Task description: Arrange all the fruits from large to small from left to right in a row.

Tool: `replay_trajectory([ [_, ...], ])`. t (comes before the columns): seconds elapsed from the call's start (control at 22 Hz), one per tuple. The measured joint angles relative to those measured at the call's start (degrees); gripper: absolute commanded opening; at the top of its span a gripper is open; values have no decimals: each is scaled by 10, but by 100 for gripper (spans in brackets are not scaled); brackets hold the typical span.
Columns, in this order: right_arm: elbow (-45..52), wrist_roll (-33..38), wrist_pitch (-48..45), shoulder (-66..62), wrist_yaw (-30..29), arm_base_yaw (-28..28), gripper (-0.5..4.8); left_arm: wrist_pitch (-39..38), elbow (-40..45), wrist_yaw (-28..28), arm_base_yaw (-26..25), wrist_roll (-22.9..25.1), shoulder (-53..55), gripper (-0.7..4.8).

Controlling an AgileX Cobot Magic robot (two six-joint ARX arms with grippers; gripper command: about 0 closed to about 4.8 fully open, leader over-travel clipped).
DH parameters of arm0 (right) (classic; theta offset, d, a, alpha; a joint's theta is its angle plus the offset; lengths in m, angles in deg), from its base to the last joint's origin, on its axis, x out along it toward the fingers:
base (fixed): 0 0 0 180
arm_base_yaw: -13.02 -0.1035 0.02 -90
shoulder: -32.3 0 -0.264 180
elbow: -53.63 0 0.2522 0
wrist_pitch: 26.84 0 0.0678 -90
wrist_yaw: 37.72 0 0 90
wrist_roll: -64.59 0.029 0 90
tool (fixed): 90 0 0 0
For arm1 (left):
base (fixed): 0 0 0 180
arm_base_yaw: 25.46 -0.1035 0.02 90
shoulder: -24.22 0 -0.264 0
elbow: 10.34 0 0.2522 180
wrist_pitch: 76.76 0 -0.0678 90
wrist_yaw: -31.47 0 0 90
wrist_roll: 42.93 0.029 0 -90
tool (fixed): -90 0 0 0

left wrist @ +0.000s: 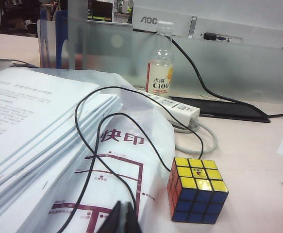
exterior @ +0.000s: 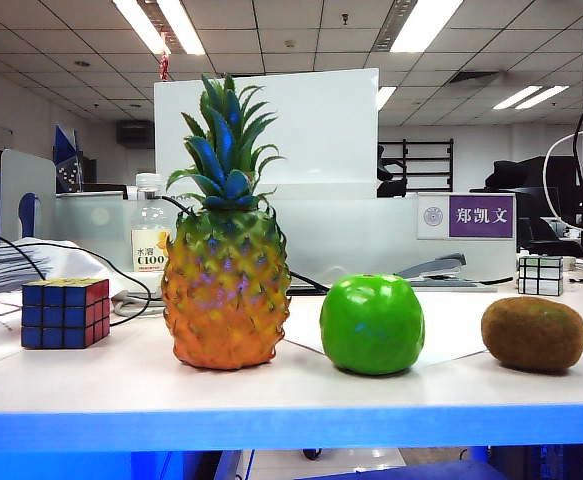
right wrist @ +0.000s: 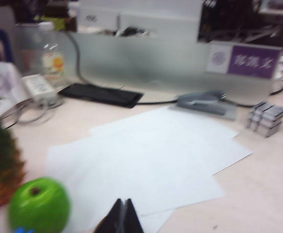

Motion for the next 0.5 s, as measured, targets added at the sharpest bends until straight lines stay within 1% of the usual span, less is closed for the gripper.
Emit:
replay_trajectory([
  [0.23, 84, 10, -101, 0, 0, 63, -5, 0, 0, 0, 0, 0, 0, -5],
  [0.36, 130, 65, -148, 0, 0, 120, -5, 0, 0, 0, 0, 0, 0, -5],
  [0.5, 153, 122, -172, 0, 2, 179, -5, 0, 0, 0, 0, 0, 0, -5],
])
